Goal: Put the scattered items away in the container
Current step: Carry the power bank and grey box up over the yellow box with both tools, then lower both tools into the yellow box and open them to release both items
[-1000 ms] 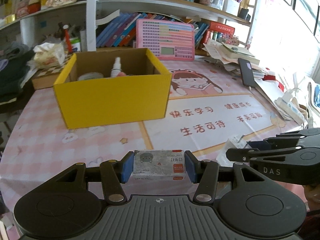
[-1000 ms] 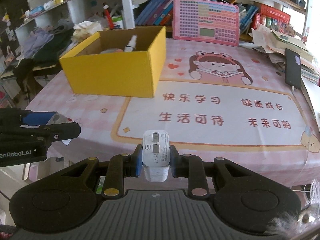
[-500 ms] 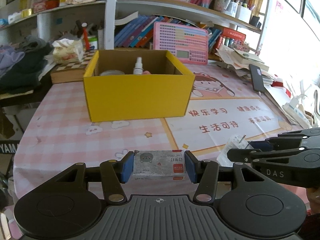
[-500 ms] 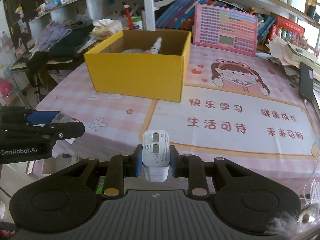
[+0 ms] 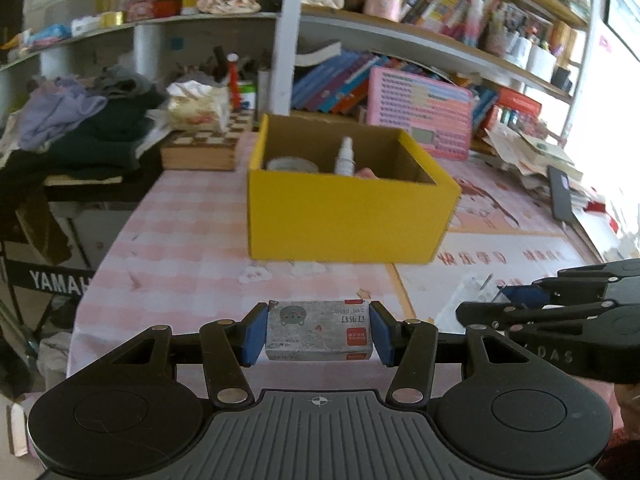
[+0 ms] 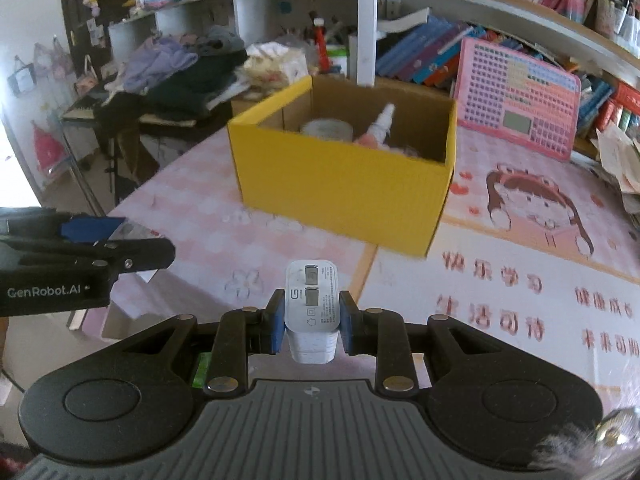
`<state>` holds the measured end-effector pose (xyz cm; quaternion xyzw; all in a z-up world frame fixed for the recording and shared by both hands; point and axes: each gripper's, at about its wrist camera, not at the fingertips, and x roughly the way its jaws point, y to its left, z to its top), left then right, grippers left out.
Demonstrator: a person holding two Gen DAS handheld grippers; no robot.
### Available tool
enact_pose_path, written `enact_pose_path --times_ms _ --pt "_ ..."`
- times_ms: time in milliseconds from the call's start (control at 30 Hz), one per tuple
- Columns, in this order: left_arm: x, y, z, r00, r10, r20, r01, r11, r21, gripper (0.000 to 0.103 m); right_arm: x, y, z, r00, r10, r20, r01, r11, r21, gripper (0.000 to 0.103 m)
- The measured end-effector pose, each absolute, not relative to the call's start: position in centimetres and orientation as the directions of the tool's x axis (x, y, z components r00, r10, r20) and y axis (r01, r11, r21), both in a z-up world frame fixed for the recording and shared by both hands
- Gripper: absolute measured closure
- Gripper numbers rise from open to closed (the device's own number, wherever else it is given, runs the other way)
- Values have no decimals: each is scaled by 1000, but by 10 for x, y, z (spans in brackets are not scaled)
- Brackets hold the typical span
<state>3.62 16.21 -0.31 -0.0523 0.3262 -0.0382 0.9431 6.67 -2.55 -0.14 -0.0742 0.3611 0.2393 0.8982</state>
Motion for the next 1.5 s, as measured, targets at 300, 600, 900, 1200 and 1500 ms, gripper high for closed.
enact_pose_path --times_ms 300,600,900,1200,1500 --pt "98 160 36 873 -84 -481 47 995 -89 51 139 -31 39 712 406 -573 -472 881 37 78" --pt "215 138 22 834 -64 -547 67 998 -15 51 258 -25 53 688 445 -573 -476 873 105 78" --pt "269 130 -24 720 -24 -693 23 1000 -11 51 354 10 13 491 543 -682 -503 815 287 78" --pt "292 124 -37 675 24 -737 -12 1000 21 49 404 47 -24 359 597 -718 -526 764 373 78" --pt "285 121 -22 714 82 -696 -76 996 39 32 418 50 -12 366 656 -660 -602 708 369 61"
